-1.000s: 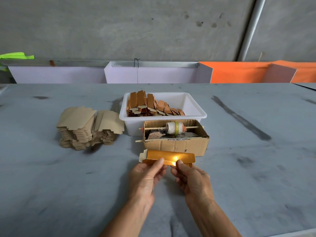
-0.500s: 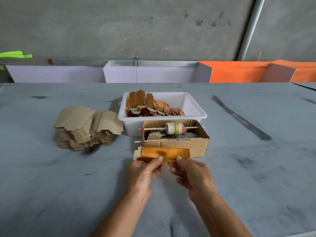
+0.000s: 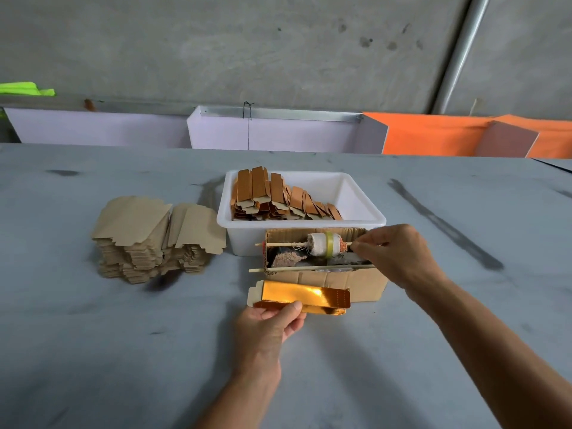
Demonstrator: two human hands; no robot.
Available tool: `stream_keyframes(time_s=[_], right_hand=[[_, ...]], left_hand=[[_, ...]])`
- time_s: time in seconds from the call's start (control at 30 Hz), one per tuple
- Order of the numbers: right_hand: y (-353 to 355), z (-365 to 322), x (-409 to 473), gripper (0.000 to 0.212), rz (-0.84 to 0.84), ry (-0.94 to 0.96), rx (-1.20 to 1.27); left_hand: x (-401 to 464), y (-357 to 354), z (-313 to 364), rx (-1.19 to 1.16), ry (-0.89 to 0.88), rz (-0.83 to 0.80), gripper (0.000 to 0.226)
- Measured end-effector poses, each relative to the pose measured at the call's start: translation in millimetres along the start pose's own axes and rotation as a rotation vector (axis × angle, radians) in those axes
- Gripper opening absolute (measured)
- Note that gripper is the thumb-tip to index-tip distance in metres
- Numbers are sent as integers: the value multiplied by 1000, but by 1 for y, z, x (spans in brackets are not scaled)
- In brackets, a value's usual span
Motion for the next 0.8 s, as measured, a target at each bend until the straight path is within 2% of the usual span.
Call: stream_keyframes(time_s=[0.1,0.2,0.27,0.5,0.8], right_hand=[[-16,2,15,16,-109,-80,-118],[-34,1,21,23,-239,-83,-335],[-38,4,25,27,-256,-97,-383],[-51,19,33,35,-250,-183,-372],[-60,23,39,37,-256,-190,-375]], left_hand=[[0,0,1,-5,-4,-5,10],[0,0,2,-3,-5,-13,11],[0,0,2,3,-7,-16,11],[-2,0,4,12,-29,-28,12],[-4,-1,7,62,-47,-32,13]])
Point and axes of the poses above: each hand's wrist, its own x-axis towards the middle knuckle, its own y-axis out of the back of the hand, z = x × y, the point moved 10 cm from there along x, towards the middle knuckle, and after that the axes turned 11 degrees about x, right-handed, at the moved point
